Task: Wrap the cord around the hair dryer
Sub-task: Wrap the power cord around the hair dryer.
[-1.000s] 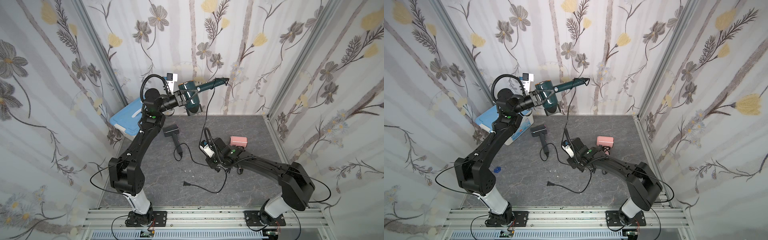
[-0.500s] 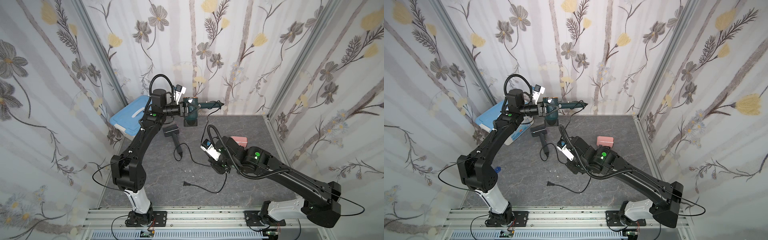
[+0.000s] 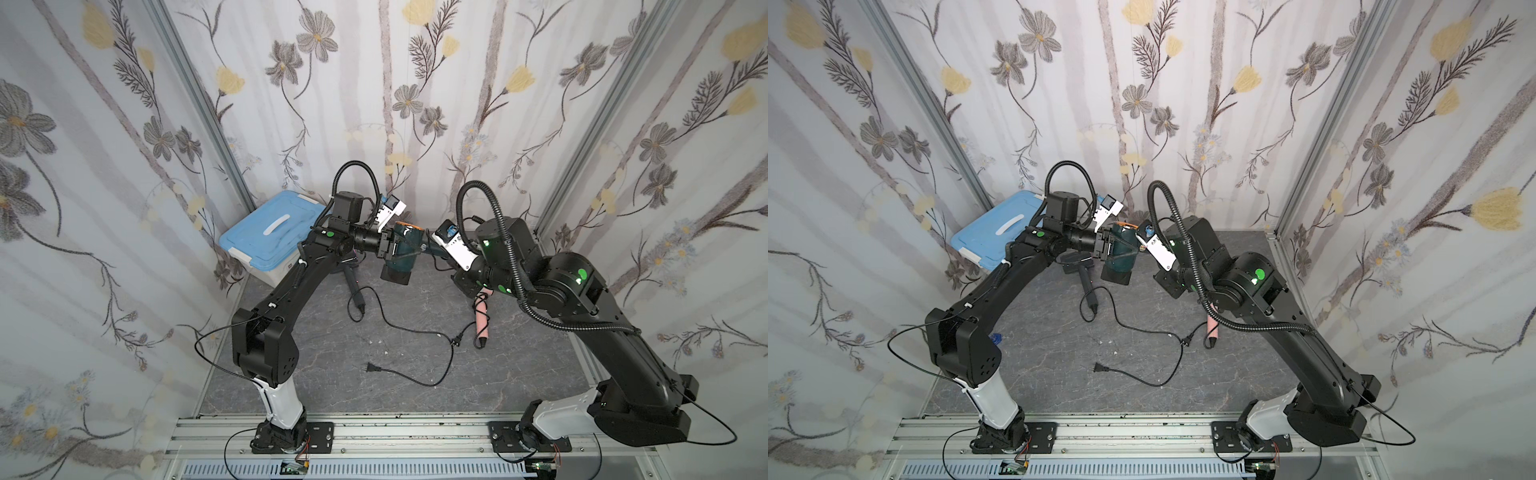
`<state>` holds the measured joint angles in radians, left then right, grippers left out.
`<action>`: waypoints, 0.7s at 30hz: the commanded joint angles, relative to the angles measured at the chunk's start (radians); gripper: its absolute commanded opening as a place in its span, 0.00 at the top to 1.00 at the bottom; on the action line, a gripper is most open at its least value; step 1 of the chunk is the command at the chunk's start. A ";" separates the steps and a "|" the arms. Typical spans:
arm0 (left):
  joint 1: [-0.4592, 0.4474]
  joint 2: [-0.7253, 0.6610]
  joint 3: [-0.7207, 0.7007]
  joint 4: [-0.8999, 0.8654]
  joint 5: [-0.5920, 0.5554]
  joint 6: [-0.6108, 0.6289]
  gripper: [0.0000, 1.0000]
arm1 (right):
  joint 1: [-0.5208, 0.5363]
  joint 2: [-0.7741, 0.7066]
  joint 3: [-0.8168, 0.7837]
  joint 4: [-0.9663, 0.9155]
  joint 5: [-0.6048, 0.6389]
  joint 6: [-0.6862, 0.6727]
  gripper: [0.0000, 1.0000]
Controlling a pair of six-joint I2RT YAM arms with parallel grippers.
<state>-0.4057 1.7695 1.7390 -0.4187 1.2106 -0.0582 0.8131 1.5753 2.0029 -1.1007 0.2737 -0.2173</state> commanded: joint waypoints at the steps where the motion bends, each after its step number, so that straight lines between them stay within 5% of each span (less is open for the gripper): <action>1: -0.021 -0.021 0.003 -0.084 0.089 0.126 1.00 | -0.046 0.055 0.088 0.010 0.014 -0.107 1.00; 12: -0.106 -0.092 -0.042 -0.165 0.203 0.208 1.00 | -0.265 0.133 0.126 0.111 -0.082 -0.224 1.00; 21: -0.150 -0.139 -0.034 -0.154 0.307 0.216 1.00 | -0.489 0.182 0.002 0.250 -0.473 -0.271 1.00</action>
<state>-0.5453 1.6451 1.6920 -0.6014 1.4185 0.1226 0.3580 1.7386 2.0399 -0.9493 -0.0120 -0.4641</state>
